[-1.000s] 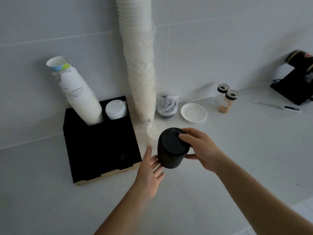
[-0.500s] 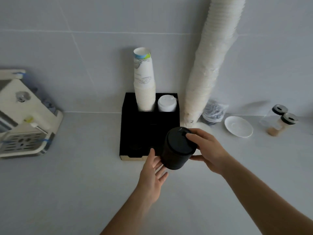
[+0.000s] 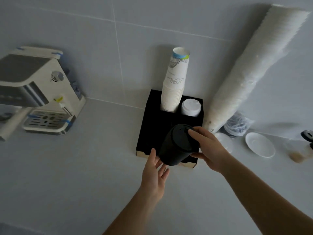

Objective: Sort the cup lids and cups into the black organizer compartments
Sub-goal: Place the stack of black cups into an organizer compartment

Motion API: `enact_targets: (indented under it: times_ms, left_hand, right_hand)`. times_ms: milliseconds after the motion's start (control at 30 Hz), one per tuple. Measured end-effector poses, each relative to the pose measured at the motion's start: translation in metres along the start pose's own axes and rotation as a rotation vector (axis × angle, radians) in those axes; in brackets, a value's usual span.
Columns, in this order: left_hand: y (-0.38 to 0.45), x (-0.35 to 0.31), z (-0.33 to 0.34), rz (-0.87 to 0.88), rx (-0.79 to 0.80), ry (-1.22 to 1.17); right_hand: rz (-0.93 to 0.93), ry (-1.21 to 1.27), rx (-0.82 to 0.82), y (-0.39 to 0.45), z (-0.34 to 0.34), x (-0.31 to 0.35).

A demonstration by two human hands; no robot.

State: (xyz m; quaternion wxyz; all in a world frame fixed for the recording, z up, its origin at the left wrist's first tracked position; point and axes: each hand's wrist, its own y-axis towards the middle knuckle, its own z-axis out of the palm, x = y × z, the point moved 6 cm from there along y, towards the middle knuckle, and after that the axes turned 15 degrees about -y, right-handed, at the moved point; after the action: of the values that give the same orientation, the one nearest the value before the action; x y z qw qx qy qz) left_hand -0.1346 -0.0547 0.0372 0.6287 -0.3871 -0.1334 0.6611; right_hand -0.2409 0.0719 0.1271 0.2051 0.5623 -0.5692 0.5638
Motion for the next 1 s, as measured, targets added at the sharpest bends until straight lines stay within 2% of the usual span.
enact_targets:
  times_ms: [300,733,1000]
  left_hand:
    - [0.024,-0.023,0.000,0.033,-0.068,-0.094]
    - [0.066,-0.050,0.009,0.038,-0.128,-0.080]
    - [0.081,-0.053,0.007,0.095,-0.254,0.024]
  right_hand:
    - [-0.035,-0.036,0.157,0.037,0.027,0.022]
    - [-0.014,-0.083,0.190,0.102,0.044,0.038]
    - [0.004,-0.165,0.227,0.125,0.058,0.044]
